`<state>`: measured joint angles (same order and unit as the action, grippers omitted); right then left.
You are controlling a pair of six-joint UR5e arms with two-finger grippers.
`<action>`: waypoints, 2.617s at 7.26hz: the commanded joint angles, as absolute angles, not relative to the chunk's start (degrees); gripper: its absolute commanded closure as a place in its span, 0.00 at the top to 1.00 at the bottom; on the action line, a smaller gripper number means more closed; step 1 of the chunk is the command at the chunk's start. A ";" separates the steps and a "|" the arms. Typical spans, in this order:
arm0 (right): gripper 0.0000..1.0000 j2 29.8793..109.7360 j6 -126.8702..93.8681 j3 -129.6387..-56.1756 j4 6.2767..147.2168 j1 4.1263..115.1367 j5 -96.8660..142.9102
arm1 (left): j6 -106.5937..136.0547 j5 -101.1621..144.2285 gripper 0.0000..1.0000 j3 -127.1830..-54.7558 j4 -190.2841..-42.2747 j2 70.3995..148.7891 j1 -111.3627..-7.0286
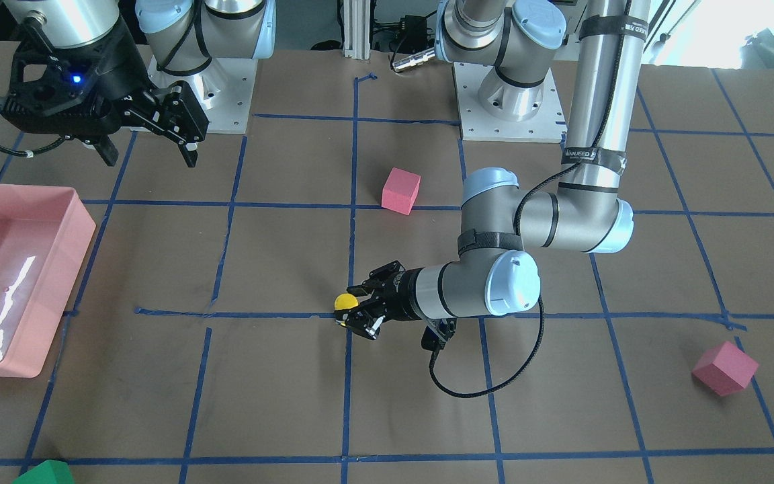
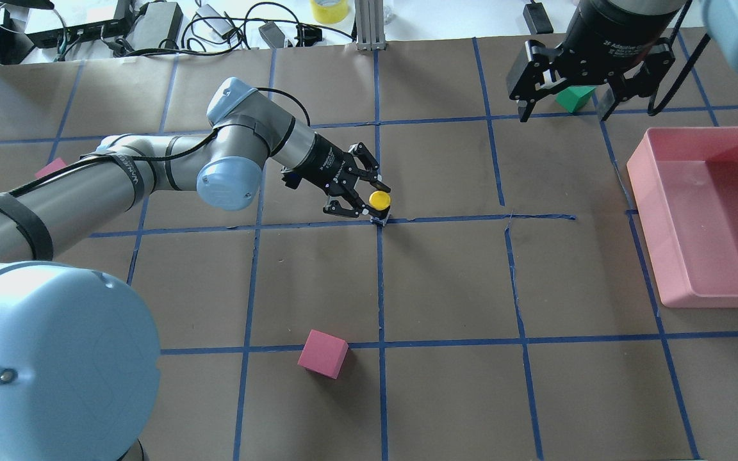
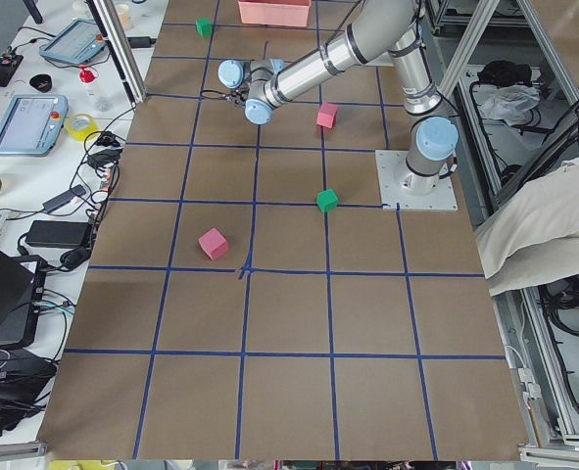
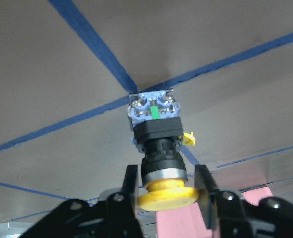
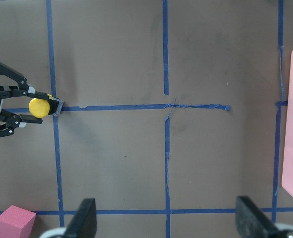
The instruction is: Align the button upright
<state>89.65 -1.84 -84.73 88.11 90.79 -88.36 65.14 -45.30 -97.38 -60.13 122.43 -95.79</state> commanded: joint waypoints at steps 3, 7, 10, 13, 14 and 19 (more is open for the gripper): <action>1.00 89.65 -1.84 -84.73 88.07 90.79 -88.33 | 63.03 -50.23 1.00 -93.19 -61.33 115.69 -95.89; 1.00 89.65 -1.76 -84.73 88.07 90.79 -88.33 | 41.43 -69.82 1.00 -82.46 -77.89 104.36 -96.59; 1.00 89.65 -1.76 -84.73 88.07 90.79 -88.42 | 15.07 -82.72 1.00 -83.23 -83.92 93.72 -96.15; 1.00 89.65 -1.76 -84.73 88.15 90.79 -88.42 | 6.77 -87.63 1.00 -84.02 -87.61 89.13 -95.98; 1.00 89.65 -1.76 -84.73 88.15 90.79 -88.42 | 5.29 -87.63 1.00 -84.11 -87.71 88.60 -95.98; 1.00 89.65 -1.84 -84.81 88.15 90.79 -88.42 | 1.67 -89.12 1.00 -84.20 -87.98 87.80 -94.83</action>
<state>89.63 -1.80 -84.79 88.15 90.79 -88.42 1.68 -88.93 -84.14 -88.03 87.89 -94.83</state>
